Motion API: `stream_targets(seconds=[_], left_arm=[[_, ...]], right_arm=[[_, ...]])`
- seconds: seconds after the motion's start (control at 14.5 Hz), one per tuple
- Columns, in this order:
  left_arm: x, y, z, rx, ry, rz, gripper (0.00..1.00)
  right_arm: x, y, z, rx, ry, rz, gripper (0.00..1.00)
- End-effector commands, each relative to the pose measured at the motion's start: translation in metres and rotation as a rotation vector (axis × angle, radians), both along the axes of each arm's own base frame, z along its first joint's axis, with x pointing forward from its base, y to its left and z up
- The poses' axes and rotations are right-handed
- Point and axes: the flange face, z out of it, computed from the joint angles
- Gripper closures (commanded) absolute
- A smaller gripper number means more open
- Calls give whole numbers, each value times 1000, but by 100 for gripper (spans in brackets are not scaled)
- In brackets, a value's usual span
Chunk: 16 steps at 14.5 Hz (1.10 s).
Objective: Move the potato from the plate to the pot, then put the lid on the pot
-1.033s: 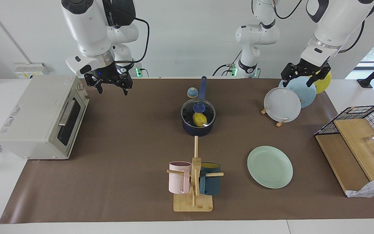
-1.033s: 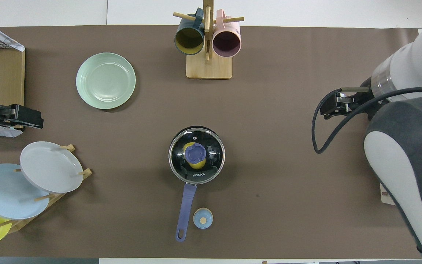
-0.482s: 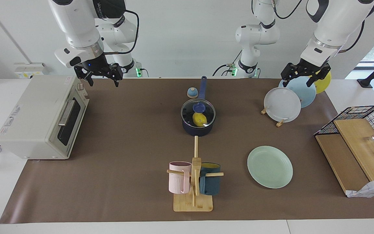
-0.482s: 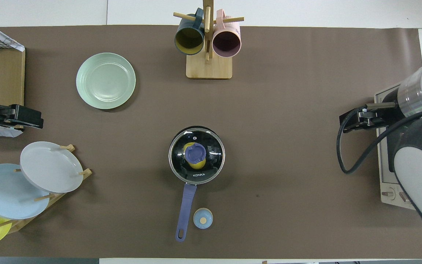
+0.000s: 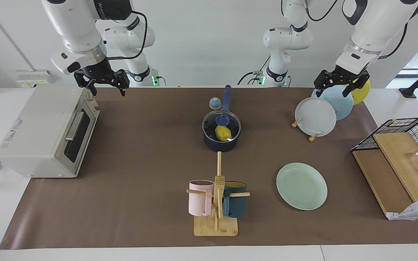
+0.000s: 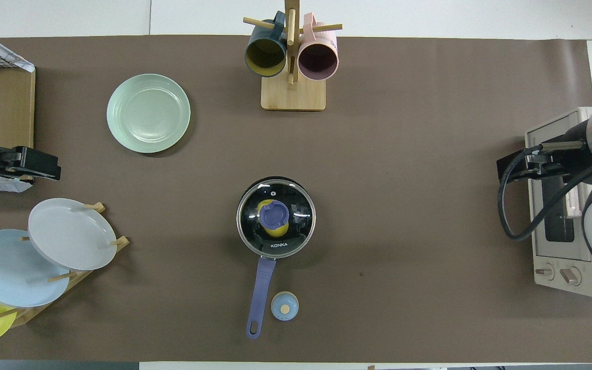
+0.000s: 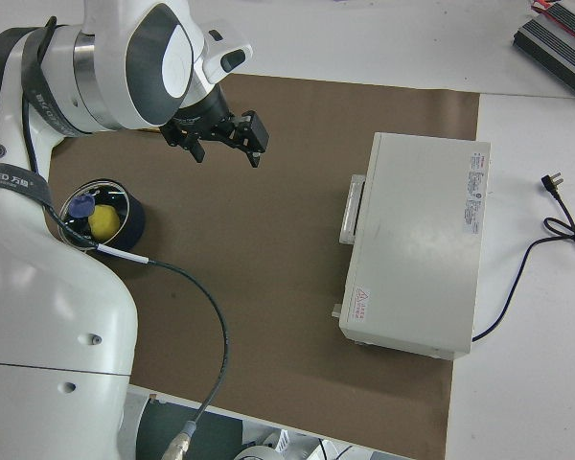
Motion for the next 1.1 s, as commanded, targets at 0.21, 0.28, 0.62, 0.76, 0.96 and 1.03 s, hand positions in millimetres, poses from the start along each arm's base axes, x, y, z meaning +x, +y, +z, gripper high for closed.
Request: stream_targets(seconds=[0.21, 0.28, 0.62, 0.76, 0.96, 1.03], left_arm=[[-9, 5, 1, -9, 6, 7, 0], [-9, 5, 1, -9, 6, 7, 0], [-9, 3, 1, -8, 6, 4, 0], [-9, 4, 1, -9, 6, 5, 0], [-9, 5, 1, -9, 6, 7, 0], [-9, 4, 1, -9, 6, 5, 0]], right_arm=[[7, -44, -1, 49, -10, -2, 0], [9, -45, -1, 49, -27, -7, 0], [11, -49, -1, 34, -50, -13, 0], [9, -45, 1, 35, -49, -3, 0], [6, -48, 4, 35, -42, 0, 0], [5, -52, 3, 37, -36, 12, 0]])
